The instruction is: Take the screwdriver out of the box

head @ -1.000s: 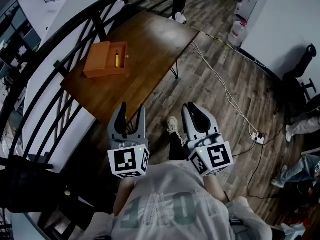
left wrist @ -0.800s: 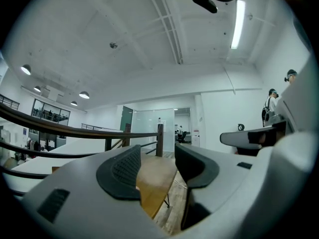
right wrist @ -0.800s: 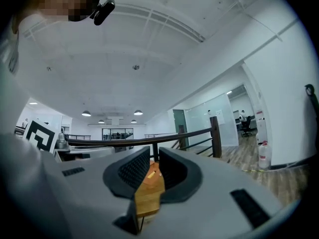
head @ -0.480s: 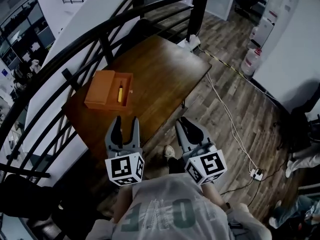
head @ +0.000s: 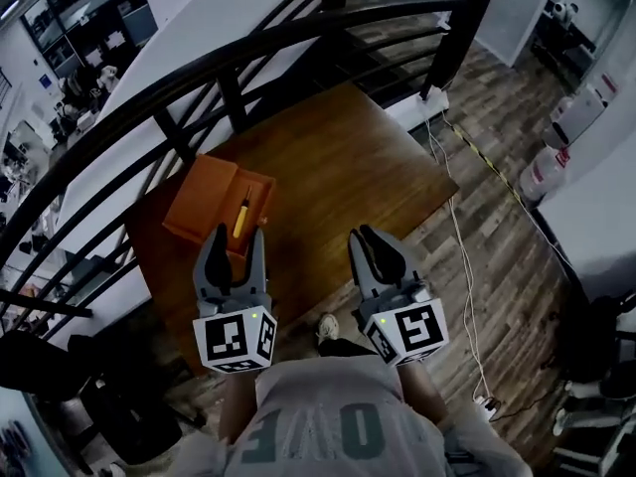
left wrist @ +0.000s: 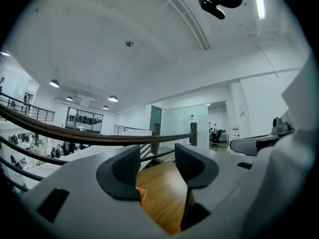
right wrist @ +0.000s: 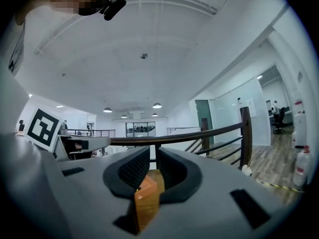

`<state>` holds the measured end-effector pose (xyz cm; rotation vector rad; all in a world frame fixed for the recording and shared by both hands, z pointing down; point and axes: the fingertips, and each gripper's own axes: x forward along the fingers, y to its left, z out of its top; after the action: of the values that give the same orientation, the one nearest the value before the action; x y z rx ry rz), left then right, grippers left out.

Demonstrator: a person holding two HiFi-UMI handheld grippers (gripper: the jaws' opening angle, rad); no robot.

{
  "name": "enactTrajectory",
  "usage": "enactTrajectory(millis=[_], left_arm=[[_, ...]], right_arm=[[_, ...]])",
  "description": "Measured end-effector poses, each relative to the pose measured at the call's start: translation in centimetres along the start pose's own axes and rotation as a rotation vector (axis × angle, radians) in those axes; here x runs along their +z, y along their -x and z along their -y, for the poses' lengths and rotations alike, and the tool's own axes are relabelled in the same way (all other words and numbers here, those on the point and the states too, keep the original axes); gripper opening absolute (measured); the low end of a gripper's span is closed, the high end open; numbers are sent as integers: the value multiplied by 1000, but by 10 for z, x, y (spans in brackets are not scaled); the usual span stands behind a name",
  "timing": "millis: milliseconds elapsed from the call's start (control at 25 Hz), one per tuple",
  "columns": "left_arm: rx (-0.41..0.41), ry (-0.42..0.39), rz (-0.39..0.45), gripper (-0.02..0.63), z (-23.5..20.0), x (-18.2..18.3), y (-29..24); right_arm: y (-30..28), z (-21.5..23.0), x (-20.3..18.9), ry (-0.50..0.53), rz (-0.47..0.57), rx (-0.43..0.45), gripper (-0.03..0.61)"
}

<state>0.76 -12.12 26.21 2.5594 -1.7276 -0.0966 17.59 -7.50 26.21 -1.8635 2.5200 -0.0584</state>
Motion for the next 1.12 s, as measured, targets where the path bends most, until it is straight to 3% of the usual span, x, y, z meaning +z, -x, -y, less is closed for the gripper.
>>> enactTrajectory(millis=[320,480,1120], left_arm=[[71,-18,-24,213,7,18,-30],[64,21,-61,213,12,16,-48],[104,-11,-18,213,-15,29,-52]], right_arm=[[-50,27,-2,-59,-36,111,61],[-66,37,1,-80,-40,128,61],[-101,2,19,-75,2,207,60]])
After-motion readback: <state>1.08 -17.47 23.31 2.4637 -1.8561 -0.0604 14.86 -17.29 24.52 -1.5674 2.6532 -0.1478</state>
